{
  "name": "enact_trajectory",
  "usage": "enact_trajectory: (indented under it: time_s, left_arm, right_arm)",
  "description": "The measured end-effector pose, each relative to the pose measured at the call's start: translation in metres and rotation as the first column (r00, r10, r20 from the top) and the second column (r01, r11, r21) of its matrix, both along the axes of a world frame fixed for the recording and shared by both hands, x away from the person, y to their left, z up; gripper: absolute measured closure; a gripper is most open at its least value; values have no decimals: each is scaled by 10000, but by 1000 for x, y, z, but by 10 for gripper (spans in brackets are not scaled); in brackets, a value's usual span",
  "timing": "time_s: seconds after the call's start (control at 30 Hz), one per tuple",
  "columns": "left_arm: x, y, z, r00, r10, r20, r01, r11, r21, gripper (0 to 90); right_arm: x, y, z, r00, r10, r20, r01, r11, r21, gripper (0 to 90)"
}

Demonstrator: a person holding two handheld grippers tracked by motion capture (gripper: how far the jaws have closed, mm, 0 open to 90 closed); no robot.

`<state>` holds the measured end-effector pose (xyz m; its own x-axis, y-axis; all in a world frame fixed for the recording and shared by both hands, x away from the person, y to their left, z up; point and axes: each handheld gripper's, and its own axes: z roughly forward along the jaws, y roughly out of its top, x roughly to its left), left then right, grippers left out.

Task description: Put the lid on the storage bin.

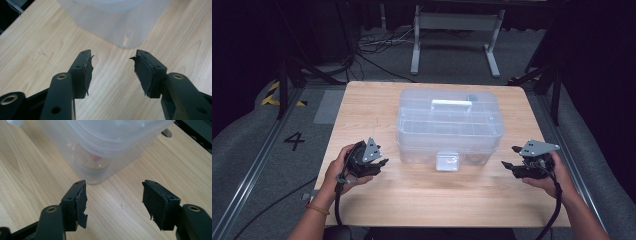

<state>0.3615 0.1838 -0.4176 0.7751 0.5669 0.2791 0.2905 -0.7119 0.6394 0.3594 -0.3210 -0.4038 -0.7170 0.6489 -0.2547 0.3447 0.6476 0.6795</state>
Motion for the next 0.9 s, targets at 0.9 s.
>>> enact_trajectory:
  time_s: [0.9]
  left_arm:
    - [-21,34,-43,9931,815,-842,-822,9966,-43,210]
  right_arm:
    - [-25,-46,-31,9944,-1046,-135,1050,9940,297,259]
